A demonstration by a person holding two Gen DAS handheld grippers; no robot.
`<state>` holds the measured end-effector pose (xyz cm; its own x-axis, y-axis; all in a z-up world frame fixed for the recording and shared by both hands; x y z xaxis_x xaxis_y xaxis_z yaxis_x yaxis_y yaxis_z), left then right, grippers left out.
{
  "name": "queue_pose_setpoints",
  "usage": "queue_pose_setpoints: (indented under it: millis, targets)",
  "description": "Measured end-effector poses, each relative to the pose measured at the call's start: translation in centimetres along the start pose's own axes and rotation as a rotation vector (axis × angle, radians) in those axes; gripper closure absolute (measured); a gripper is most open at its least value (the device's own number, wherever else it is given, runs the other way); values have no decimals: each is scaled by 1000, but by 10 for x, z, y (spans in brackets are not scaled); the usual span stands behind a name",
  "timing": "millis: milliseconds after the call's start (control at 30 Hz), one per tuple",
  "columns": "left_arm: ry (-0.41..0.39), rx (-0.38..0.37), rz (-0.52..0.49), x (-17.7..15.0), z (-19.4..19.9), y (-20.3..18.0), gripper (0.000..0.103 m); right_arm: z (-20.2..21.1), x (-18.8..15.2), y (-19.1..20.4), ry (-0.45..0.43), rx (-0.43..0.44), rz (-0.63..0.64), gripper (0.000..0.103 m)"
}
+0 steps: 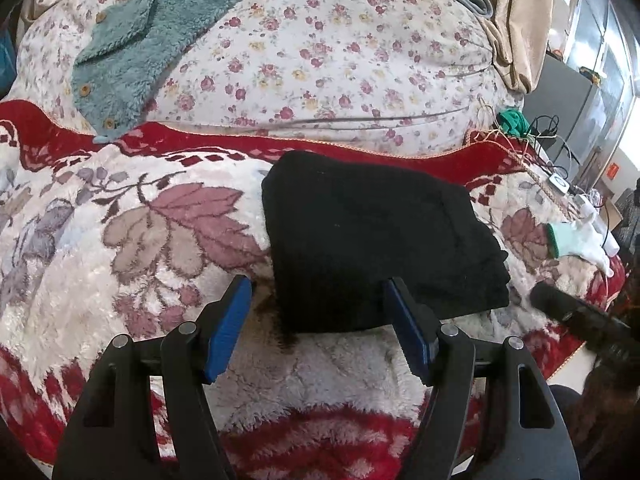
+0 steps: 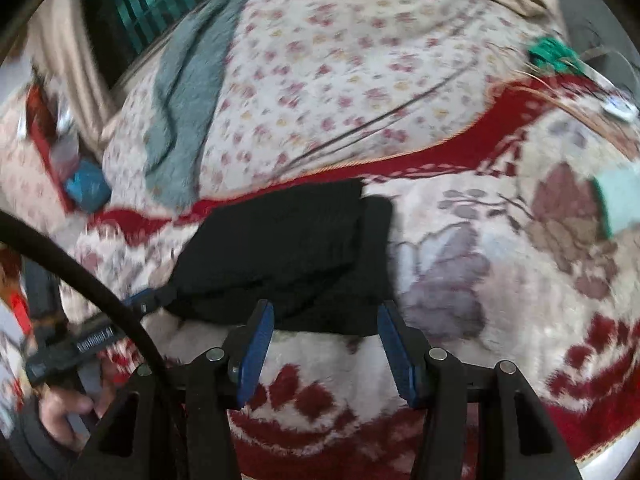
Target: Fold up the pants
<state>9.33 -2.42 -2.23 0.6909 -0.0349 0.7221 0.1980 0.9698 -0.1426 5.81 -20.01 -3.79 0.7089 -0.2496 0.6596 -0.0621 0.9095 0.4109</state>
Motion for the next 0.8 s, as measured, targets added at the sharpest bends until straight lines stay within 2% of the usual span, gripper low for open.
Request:
queue_pose_setpoints:
  millis: [67,167,200,267,300,367,467,533,600,700,800]
  targets:
    - [4,-6,6,0,-1,1,34,-9,-4,8,17,-27,41,51]
    - [14,-28,34,0,-3,4,34,-12,-6,17,2,96,74,52]
    - [16,-32,43,0,-3,6,34,-14,-4,18,12,150,60,55]
    - [18,-44,67,0,-3,9,34,-20,0,16,22,188,15,61]
    - [20,-51,83,0,-3,12,34,-25,5,8,24,164,-20,63]
    - [25,-64,111,0,-4,17,34,-35,8,0,57,172,-73,66]
    - [29,-73,149,1,-6,22,34,-47,13,-3,80,142,-82,66]
    - [32,-79,162,0,-7,25,34,-53,14,-6,94,107,-93,78]
    - [37,-89,174,0,-8,26,34,-49,13,-7,72,50,-69,96]
    - [79,-78,179,-1,-17,27,34,-43,7,-14,66,-27,-82,103]
    - [133,-57,194,-4,-28,29,33,-45,9,-24,86,-38,-126,103]
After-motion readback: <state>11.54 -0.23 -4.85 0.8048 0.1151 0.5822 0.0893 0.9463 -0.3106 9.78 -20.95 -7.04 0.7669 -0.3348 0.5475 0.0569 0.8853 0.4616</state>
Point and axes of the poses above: each gripper's, at about its wrist camera, not at the fingertips, and z roughly against the way its jaws point, y to its left, x to its top, the point moved 3 cm from there along -z, roughly the way its jaws point, and after that the axes turned 7 degrees about -z, right-handed, at the moved point
